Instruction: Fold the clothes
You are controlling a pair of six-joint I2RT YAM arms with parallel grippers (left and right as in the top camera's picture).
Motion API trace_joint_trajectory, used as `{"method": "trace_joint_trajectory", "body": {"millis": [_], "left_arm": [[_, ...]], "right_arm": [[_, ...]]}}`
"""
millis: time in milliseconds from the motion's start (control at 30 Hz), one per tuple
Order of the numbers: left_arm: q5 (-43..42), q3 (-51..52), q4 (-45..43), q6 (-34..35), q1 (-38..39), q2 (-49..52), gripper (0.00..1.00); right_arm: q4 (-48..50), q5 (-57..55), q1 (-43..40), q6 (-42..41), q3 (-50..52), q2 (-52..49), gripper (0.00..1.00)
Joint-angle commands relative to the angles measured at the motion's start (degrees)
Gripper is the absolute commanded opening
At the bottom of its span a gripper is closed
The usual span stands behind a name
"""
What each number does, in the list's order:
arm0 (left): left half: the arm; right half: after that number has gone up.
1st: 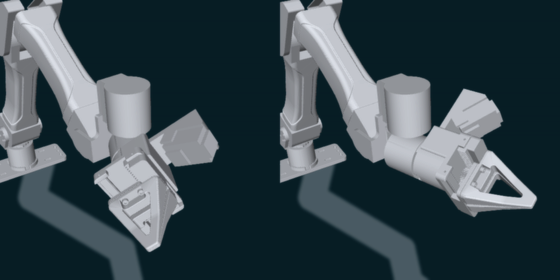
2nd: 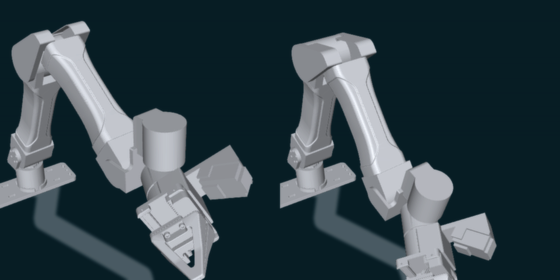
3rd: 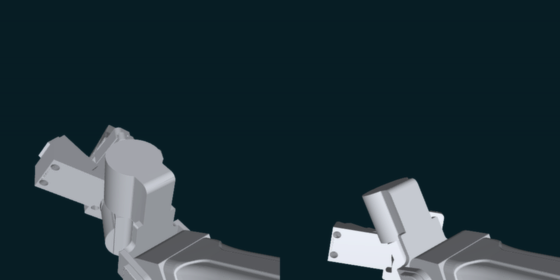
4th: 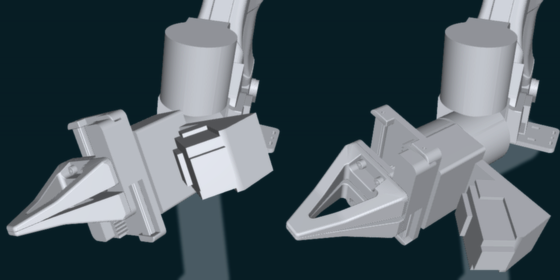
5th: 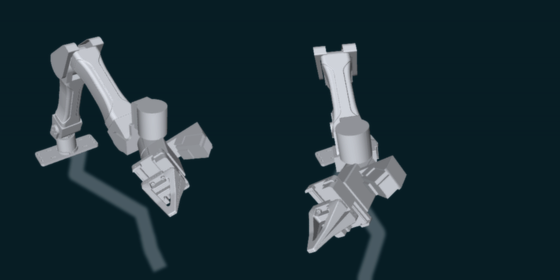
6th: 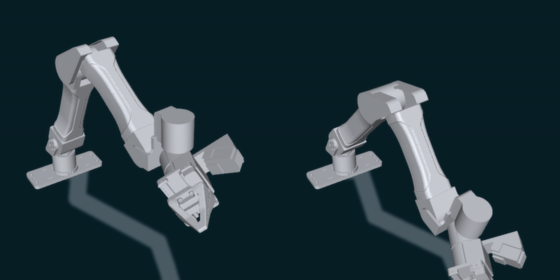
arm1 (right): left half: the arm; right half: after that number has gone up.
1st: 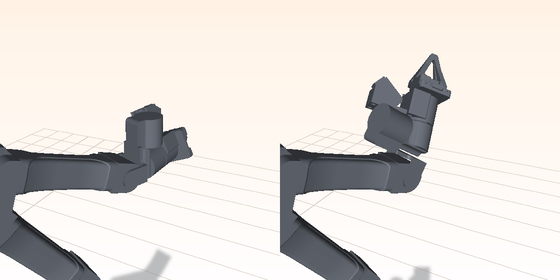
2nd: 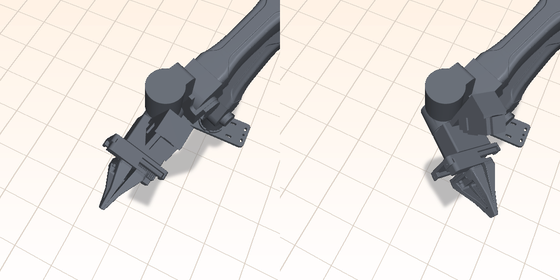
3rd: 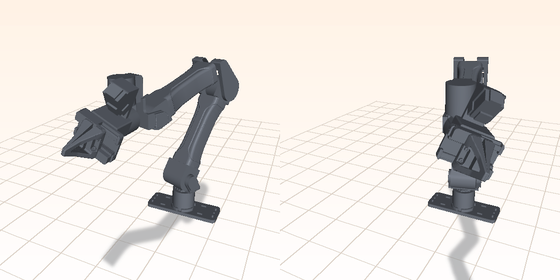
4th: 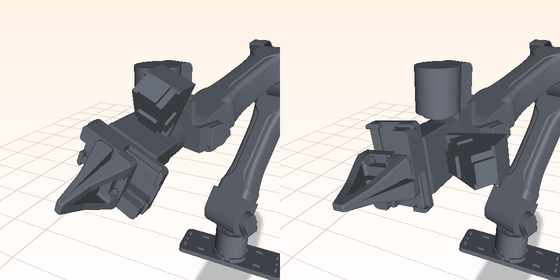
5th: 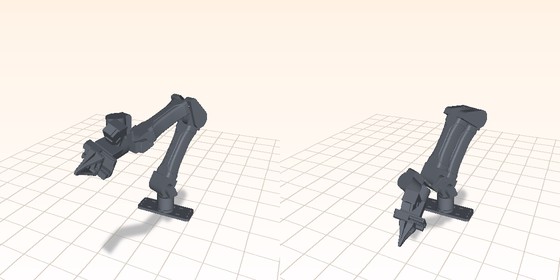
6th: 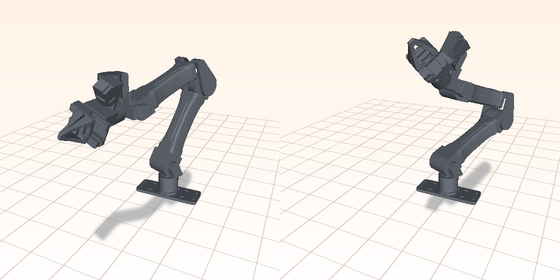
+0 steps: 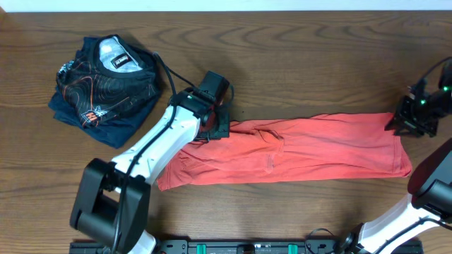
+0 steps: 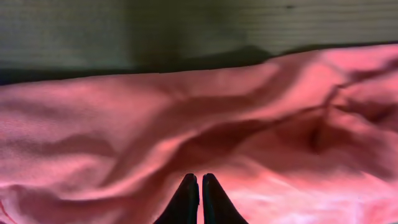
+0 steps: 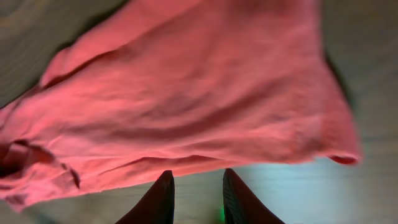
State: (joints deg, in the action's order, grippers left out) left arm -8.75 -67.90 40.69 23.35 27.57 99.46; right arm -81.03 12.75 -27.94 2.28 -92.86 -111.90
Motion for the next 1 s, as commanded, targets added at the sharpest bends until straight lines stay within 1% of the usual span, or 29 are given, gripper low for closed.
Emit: {"method": "trace_joint_trajectory", "body": {"millis": [0, 67, 133, 200, 267, 300, 400, 567, 700, 733, 767, 800, 967], "left_arm": [[0.7, 1.3, 0.4, 0.9, -0.2, 2.4, 0.07], [0.7, 1.7, 0.4, 0.9, -0.2, 3.4, 0.07], [0.7, 2.6, 0.2, 1.0, -0.2, 4.0, 0.07], [0.7, 3.4, -0.7, 1.5, -0.2, 4.2, 0.07], [0.7, 4.1, -1.4, 2.5, -0.2, 4.2, 0.08], [0.7, 4.2, -1.6, 2.5, -0.2, 4.2, 0.08], [0.7, 4.2, -1.8, 2.5, -0.2, 4.2, 0.08], [0.7, 4.2, -3.0, 2.4, -0.2, 4.2, 0.08], [0.7, 4.2, -3.3, 2.4, -0.2, 4.2, 0.09], [0.7, 4.2, -3.3, 2.4, -0.2, 4.2, 0.09], [0.7, 4.2, -3.3, 2.4, -0.2, 4.2, 0.13], [0.7, 4.2, -3.3, 2.4, -0.2, 4.2, 0.14], [0.7, 4.2, -3.5, 2.4, -0.2, 4.2, 0.16]], "right_arm": [[0.1, 2.9, 1.7, 3.0, 0.0, 1.5, 0.25], [0.1, 3.2, 2.5, 3.9, 0.0, 1.5, 0.26], [-0.4, 6.4, 3.4, 6.0, 0.0, 1.5, 0.25], [-1.7, 15.0, 5.1, 13.2, 0.0, 1.5, 0.24], [-2.7, 21.7, 7.6, 18.4, 0.0, 1.5, 0.24], [-2.8, 23.3, 9.2, 19.8, 0.0, 1.5, 0.24], [-2.7, 23.5, 14.6, 21.6, 0.0, 1.5, 0.22], [-0.5, 24.2, 24.9, 22.2, 0.0, 1.0, 0.24], [3.7, 29.9, 33.4, 22.1, 0.7, 0.5, 0.24], [4.7, 30.9, 34.8, 21.6, 1.0, 0.5, 0.25], [6.4, 32.2, 36.6, 20.7, 1.6, 0.5, 0.25], [7.9, 33.3, 38.1, 19.8, 2.3, 0.5, 0.26], [15.8, 34.2, 44.9, 15.1, 7.5, 0.5, 0.26]]}}
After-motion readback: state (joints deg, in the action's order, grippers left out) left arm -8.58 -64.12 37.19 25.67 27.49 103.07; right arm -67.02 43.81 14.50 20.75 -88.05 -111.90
